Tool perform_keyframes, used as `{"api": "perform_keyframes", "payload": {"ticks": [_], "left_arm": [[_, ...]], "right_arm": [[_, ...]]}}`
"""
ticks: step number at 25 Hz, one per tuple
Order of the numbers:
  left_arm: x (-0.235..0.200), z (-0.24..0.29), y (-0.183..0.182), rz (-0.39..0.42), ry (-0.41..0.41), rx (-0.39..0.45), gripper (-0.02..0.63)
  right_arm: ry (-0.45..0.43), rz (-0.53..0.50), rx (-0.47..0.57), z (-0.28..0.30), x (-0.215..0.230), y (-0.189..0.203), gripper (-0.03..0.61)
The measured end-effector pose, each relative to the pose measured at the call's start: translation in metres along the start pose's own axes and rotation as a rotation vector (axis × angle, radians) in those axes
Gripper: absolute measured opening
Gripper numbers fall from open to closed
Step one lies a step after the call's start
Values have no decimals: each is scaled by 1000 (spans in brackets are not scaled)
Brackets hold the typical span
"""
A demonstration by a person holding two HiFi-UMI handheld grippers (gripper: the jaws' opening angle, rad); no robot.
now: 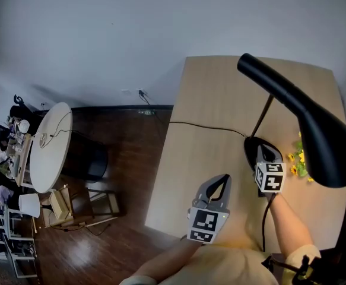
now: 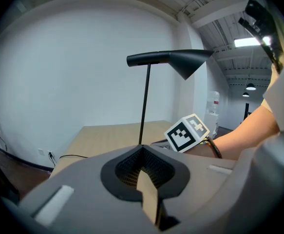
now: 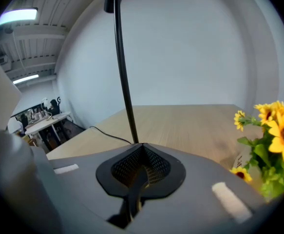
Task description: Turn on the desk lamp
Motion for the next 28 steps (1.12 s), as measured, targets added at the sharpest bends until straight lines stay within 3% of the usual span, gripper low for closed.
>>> {"api": "perform_keyframes", "payload": {"ticks": [4, 10, 14, 20, 24, 28], "left_arm": [[-3, -22, 8, -22, 18, -4, 0], [-24, -56, 19, -58, 8, 3, 0], [-23, -68, 8, -48, 55, 67, 0], [-13, -105, 18, -7, 160, 86, 0], [-20, -125, 20, 15, 180, 123, 0], [-23, -142, 22, 19, 218, 157, 0]], "right_arm": [[-56, 39, 59, -50, -28, 2, 0], [-128, -10, 90, -113, -83, 17, 0], [-91, -49, 150, -148, -100, 7, 0], [-11, -85, 295, -207, -148, -6, 0], [14, -158, 388, -232, -198, 4, 0], [14, -218, 401, -244, -233, 15, 0]]}}
Point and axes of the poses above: the fingertips, and each gripper's own axes: z forward along the fingers, x to its right, y out of its underside, the point moved 9 cm from there along -z, backward along the fingers, and after that the axes turned 13 degrees about -y, right-handed, at the moved point
